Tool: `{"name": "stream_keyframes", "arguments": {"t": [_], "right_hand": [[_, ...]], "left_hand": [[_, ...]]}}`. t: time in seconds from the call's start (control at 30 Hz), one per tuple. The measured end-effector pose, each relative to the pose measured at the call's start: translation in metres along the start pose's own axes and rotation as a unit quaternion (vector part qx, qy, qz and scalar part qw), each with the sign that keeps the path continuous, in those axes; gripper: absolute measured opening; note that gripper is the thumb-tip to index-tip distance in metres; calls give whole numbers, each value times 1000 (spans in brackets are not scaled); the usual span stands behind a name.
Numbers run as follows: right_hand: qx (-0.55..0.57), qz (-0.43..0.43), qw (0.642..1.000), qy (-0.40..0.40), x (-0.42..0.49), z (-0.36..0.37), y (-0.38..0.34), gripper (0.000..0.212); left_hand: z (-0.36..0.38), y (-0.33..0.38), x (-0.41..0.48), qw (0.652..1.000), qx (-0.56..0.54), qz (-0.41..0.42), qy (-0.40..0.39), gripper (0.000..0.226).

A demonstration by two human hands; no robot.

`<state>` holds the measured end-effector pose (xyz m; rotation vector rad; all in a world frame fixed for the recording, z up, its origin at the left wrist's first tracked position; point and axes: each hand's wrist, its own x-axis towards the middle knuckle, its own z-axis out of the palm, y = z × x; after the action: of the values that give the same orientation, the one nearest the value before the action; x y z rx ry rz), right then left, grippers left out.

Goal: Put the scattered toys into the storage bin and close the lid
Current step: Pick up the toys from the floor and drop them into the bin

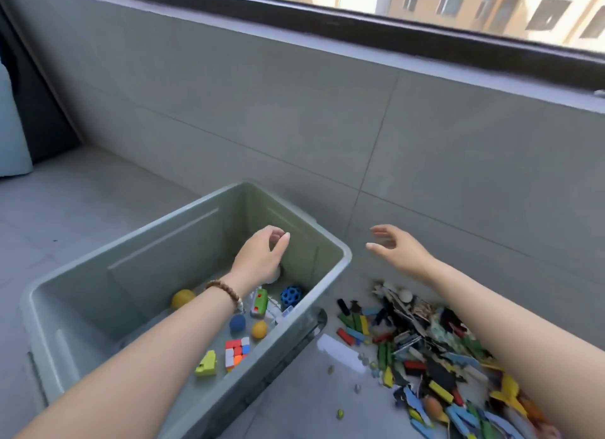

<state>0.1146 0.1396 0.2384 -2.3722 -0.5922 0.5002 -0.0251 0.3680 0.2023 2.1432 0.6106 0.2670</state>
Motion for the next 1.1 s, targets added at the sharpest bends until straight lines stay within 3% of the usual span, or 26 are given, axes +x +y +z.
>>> {"name": "stream_keyframes", "arguments": {"t": [0.3,0.6,0.77,1.1], "right_hand": [[29,162,986,17,-35,-51,191,60],[93,232,968,36,1,-6,335,59],[126,248,958,70,22,14,388,60],[165,237,946,146,41,38,420,27]], "left_hand": [[174,84,25,967,154,150,-139,46],[333,21,81,940,217,71,-253,49],[391,0,102,941,215,60,-253,53],[445,-13,114,963,176,61,-197,32]]}}
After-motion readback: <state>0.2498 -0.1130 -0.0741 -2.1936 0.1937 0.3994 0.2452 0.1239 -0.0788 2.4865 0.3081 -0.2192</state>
